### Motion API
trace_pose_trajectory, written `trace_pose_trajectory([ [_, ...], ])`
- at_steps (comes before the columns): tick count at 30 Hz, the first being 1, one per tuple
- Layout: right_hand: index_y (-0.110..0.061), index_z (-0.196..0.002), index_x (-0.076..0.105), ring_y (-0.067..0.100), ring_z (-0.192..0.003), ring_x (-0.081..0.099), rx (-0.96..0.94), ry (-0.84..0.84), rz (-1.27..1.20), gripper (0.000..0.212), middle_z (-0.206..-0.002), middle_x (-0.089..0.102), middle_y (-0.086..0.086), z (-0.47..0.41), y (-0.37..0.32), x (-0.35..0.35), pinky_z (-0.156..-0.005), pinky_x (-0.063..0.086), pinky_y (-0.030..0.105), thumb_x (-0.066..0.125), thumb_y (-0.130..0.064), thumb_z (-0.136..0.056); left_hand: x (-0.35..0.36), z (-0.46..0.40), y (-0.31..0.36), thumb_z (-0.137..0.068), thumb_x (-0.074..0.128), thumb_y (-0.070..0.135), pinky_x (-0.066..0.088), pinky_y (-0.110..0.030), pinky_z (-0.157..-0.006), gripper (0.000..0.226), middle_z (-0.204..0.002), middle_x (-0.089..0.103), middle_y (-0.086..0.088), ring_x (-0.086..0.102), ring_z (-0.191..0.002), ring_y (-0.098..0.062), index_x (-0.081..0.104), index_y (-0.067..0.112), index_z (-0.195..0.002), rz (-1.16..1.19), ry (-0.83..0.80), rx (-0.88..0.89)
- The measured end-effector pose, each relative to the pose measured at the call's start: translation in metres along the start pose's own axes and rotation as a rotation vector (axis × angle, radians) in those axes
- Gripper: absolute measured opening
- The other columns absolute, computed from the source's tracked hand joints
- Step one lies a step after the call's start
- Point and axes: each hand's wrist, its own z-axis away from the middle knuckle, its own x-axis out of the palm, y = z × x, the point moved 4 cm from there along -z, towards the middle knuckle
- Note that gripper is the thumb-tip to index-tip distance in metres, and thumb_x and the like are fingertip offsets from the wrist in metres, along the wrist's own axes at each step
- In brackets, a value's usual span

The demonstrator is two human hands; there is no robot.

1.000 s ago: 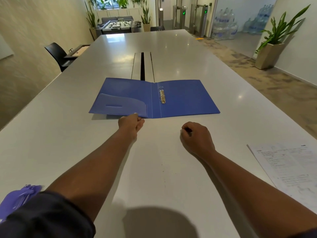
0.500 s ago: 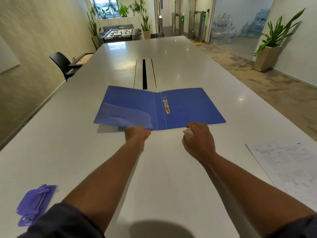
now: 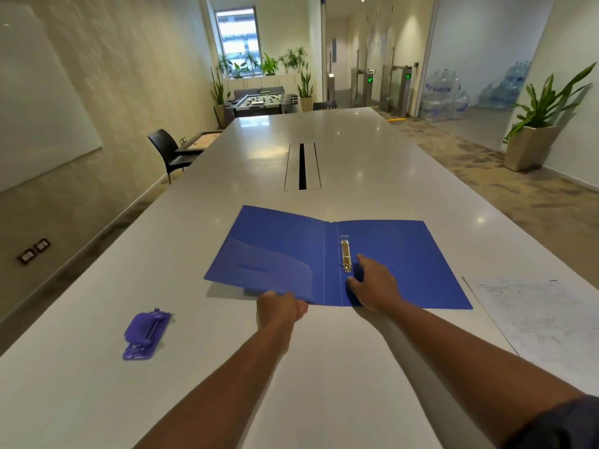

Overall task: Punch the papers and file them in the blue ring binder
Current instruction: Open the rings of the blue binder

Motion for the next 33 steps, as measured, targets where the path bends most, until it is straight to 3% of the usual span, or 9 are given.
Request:
trace_pose_trajectory([
  [4, -0.03, -0.138, 0.054, 0.032, -0.121, 0.06, 0.024, -0.08, -0.024, 0.04, -0.128, 0.069, 0.0, 0.008, -0.006, 0.001, -0.096, 0.04, 0.048, 0.063, -0.031, -0.099, -0.015, 0.028, -0.004, -0.085, 0.05, -0.001, 0.042, -0.032, -0.056, 0.01, -0.056, 0.056, -0.011, 0.053, -0.05, -0.023, 0.056, 0.0, -0.078, -0.006, -0.01, -0.022],
  [7, -0.036, -0.138, 0.055, 0.03, -0.128, 0.057, 0.06, -0.114, -0.068, 0.04, -0.134, 0.067, -0.003, 0.012, -0.007, -0.001, -0.104, 0.042, 0.05, 0.063, -0.032, -0.099, -0.018, 0.044, 0.002, -0.088, 0.048, -0.002, 0.03, -0.027, -0.048, 0.012, -0.06, 0.049, -0.01, 0.047, -0.051, -0.022, 0.055, 0.003, -0.081, 0.035, -0.133, -0.158],
  [11, -0.035, -0.129, 0.06, 0.026, -0.124, 0.059, 0.06, -0.12, -0.118, 0.032, -0.128, 0.069, -0.007, 0.022, -0.006, -0.002, -0.103, 0.04, 0.049, 0.066, -0.032, -0.098, -0.013, 0.068, 0.016, -0.1, 0.06, 0.035, 0.048, -0.025, -0.049, 0.033, -0.075, 0.06, -0.013, 0.059, -0.059, -0.024, 0.059, 0.005, -0.085, -0.225, -0.447, -0.301],
  [15, -0.037, -0.12, 0.059, 0.023, -0.115, 0.061, 0.04, -0.109, -0.085, 0.025, -0.115, 0.069, -0.01, 0.042, -0.007, -0.001, -0.096, 0.038, 0.045, 0.067, -0.033, -0.097, 0.006, 0.071, 0.037, -0.096, 0.064, 0.039, 0.063, -0.038, -0.068, 0.031, -0.076, 0.076, -0.005, 0.072, -0.068, -0.019, 0.066, 0.011, -0.083, -0.526, -0.4, 0.186],
  [17, -0.035, -0.117, 0.059, 0.024, -0.113, 0.062, 0.023, -0.102, -0.09, 0.023, -0.111, 0.068, -0.01, 0.052, -0.008, -0.003, -0.094, 0.037, 0.044, 0.068, -0.031, -0.097, 0.013, 0.069, 0.044, -0.094, 0.068, 0.038, 0.058, -0.038, -0.082, 0.022, -0.097, 0.073, 0.0, 0.069, -0.088, -0.016, 0.067, 0.017, -0.098, -0.642, -0.327, 0.381],
  [19, -0.035, -0.115, 0.059, 0.024, -0.114, 0.062, 0.006, -0.105, -0.096, 0.021, -0.112, 0.069, -0.009, 0.064, -0.009, -0.007, -0.096, 0.038, 0.046, 0.068, -0.029, -0.097, 0.017, 0.064, 0.04, -0.093, 0.07, 0.038, 0.05, -0.033, -0.093, 0.04, -0.127, 0.065, 0.0, 0.062, -0.114, -0.019, 0.062, 0.017, -0.126, -0.791, -0.334, 0.47],
  [21, -0.035, -0.113, 0.06, 0.024, -0.114, 0.062, -0.013, -0.104, -0.089, 0.02, -0.114, 0.071, -0.009, 0.077, -0.008, -0.01, -0.096, 0.039, 0.046, 0.068, -0.028, -0.097, 0.019, 0.059, 0.035, -0.091, 0.073, 0.037, 0.047, -0.034, -0.101, 0.056, -0.141, 0.057, -0.004, 0.055, -0.127, -0.022, 0.055, 0.014, -0.138, -0.89, -0.352, 0.542],
  [26, -0.036, -0.11, 0.061, 0.022, -0.111, 0.063, -0.054, -0.11, -0.088, 0.021, -0.111, 0.071, -0.011, 0.106, -0.007, -0.014, -0.092, 0.037, 0.042, 0.068, -0.022, -0.096, 0.02, 0.055, 0.019, -0.087, 0.07, 0.05, 0.039, -0.045, -0.112, 0.074, -0.15, 0.047, -0.005, 0.039, -0.143, -0.028, 0.044, 0.014, -0.146, -1.03, -0.409, 0.672],
  [33, -0.041, -0.103, 0.06, 0.015, -0.1, 0.062, -0.114, -0.074, -0.114, 0.023, -0.095, 0.066, -0.019, 0.133, -0.005, -0.013, -0.094, 0.037, 0.043, 0.066, -0.02, -0.095, 0.024, 0.064, 0.007, -0.078, 0.045, 0.083, 0.036, -0.046, -0.109, 0.099, -0.154, 0.046, 0.001, 0.044, -0.138, -0.025, 0.032, 0.021, -0.155, -1.216, -0.268, 0.859],
])
